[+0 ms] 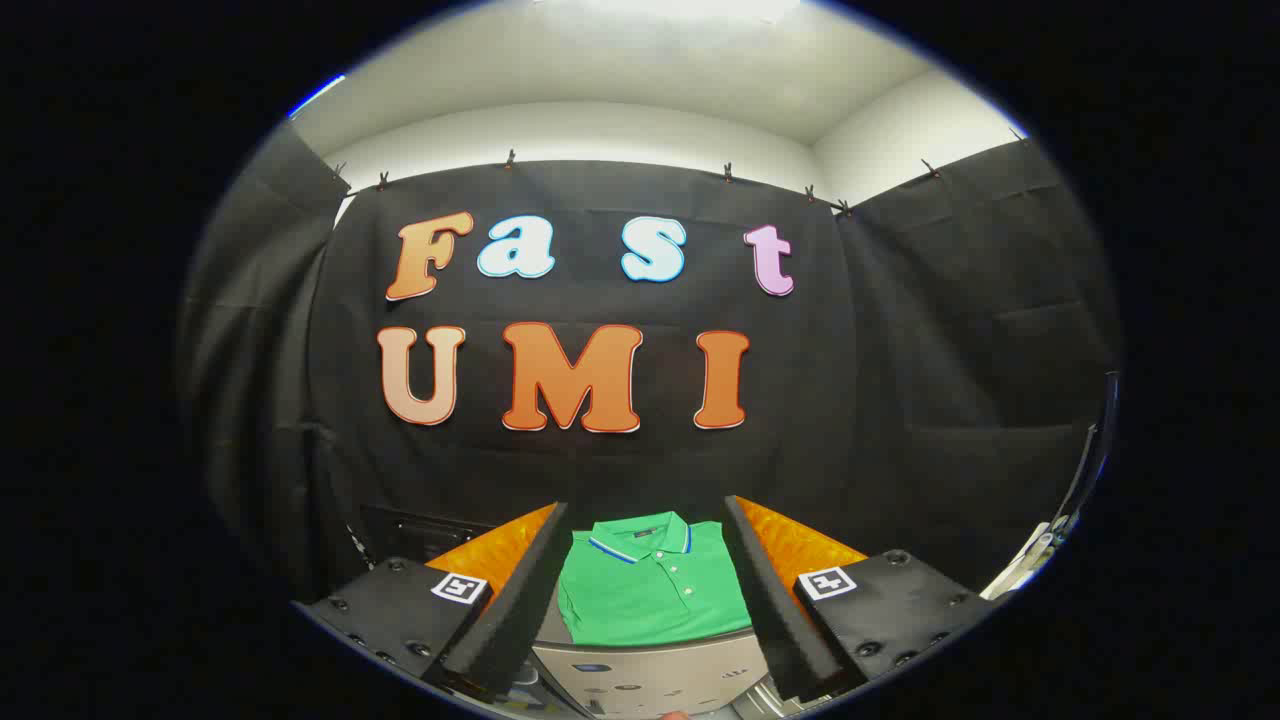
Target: Put the clothes into the washing machine and then close the washing machine lid.
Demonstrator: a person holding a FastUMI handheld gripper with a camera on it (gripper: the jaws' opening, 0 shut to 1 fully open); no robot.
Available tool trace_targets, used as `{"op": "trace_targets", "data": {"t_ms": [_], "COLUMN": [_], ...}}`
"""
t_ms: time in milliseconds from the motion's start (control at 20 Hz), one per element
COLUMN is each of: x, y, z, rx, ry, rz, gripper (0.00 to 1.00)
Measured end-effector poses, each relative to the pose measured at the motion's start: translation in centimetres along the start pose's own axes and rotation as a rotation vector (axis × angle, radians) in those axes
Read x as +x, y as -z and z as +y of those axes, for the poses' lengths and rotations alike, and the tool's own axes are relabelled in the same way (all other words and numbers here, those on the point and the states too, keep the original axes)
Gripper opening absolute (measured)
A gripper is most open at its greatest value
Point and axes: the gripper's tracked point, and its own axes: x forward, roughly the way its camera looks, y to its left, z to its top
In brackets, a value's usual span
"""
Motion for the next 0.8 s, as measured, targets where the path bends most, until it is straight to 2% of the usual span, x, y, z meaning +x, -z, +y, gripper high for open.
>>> {"op": "trace_targets", "data": {"t_ms": [800], "x": [0.53], "y": [-0.19], "z": [0.00], "rx": [-0.006], "ry": [-0.010], "rz": [-0.002], "gripper": [0.97]}}
